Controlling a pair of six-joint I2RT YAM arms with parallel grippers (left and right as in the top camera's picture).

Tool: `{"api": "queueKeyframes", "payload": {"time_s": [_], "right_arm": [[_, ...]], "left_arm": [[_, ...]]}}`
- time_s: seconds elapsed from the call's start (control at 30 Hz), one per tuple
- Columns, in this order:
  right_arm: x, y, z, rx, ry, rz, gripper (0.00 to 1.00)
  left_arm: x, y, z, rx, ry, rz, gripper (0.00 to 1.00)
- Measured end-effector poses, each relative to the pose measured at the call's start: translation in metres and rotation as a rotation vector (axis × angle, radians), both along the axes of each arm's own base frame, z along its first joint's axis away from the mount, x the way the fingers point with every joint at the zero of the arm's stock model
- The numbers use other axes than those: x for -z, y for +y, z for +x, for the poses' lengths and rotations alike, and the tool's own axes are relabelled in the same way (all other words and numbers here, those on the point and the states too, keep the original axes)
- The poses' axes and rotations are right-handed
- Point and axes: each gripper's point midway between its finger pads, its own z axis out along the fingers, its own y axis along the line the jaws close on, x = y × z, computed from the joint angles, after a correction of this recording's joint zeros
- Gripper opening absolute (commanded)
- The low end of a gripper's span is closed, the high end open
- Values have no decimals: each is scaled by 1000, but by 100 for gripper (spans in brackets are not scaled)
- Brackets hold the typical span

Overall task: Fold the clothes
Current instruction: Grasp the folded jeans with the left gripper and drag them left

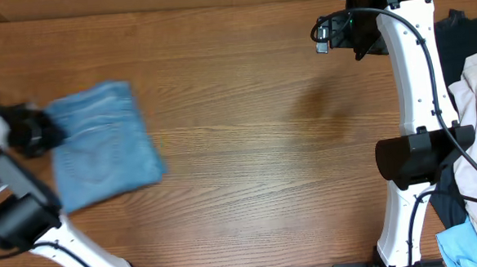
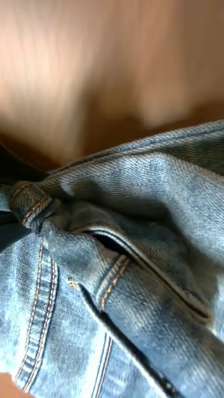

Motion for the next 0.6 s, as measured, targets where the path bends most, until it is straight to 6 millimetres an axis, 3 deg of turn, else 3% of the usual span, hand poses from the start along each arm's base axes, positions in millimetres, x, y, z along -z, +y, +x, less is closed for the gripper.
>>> {"api": "queueKeyframes", "payload": {"time_s": [0.1,0.17,0.27,0.3,0.33,0.4,0.47,0.5,0.6], "right_arm": [[0,0,0,0,0,0,100],[0,0,0,0,0,0,100],[0,0,0,0,0,0,100],[0,0,0,0,0,0,100],[0,0,0,0,0,0,100],[0,0,0,0,0,0,100],[0,0,0,0,0,0,100],[0,0,0,0,0,0,100],[0,0,0,0,0,0,100]], "left_arm": [[-24,61,-13,-122,-4,86,6],[-42,82,-11,-153,-31,130,11],[-73,96,2,-165,-94,174,13],[-81,97,8,-162,-116,183,20],[-88,96,12,-157,-128,190,34],[-97,94,21,-147,-149,202,42],[-103,89,28,-136,-164,205,86],[-103,85,30,-125,-162,204,98],[-101,78,29,-115,-143,197,100]]}}
